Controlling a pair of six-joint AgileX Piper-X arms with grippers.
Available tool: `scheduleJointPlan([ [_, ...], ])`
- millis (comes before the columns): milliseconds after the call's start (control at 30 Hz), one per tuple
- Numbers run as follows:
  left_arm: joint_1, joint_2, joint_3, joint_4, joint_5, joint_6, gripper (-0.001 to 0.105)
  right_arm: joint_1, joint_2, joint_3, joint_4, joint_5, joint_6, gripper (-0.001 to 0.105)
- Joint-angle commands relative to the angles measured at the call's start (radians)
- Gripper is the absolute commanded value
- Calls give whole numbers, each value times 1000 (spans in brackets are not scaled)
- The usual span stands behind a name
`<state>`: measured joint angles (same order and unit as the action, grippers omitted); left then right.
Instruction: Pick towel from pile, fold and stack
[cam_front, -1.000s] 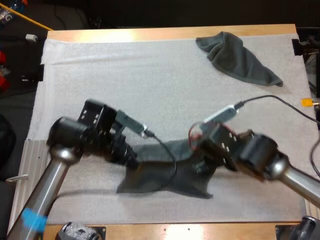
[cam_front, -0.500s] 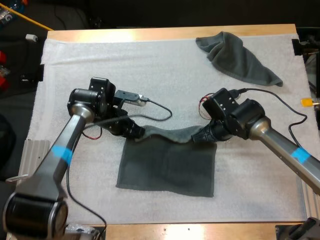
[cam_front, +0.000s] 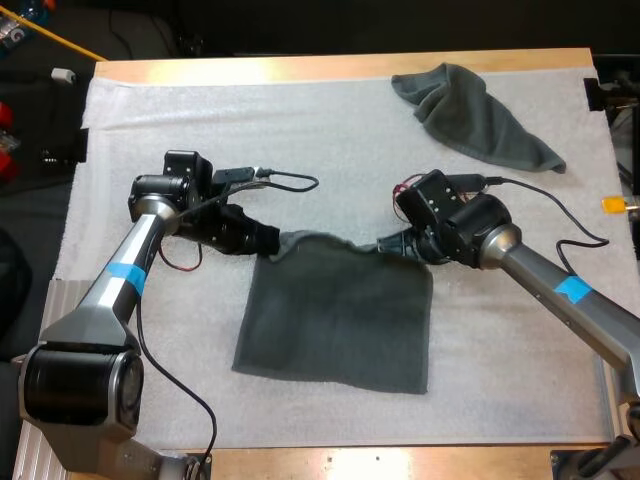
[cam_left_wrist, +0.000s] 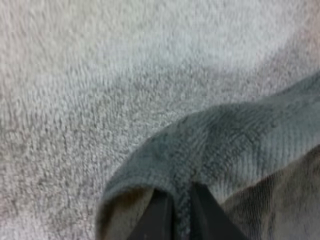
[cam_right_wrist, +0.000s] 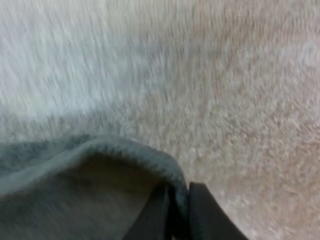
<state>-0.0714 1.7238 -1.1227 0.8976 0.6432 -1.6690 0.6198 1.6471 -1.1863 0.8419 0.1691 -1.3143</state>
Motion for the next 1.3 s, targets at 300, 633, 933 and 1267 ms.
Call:
scheduleJointPlan([
  [300,0,-7,-8,-64,39,-62,60,-4,-3,-1,-48,34,33,71],
  [633,0,-167,-12,9,-20,-29,52,16,-89,-1,86,59,9,64],
  [933,0,-433,-12,165,-167,55,52,186,-257,26,153,68,43,64],
  [1267,0,-688,-12,335,-227,80,52,327,-389,26,348,171,126,64],
])
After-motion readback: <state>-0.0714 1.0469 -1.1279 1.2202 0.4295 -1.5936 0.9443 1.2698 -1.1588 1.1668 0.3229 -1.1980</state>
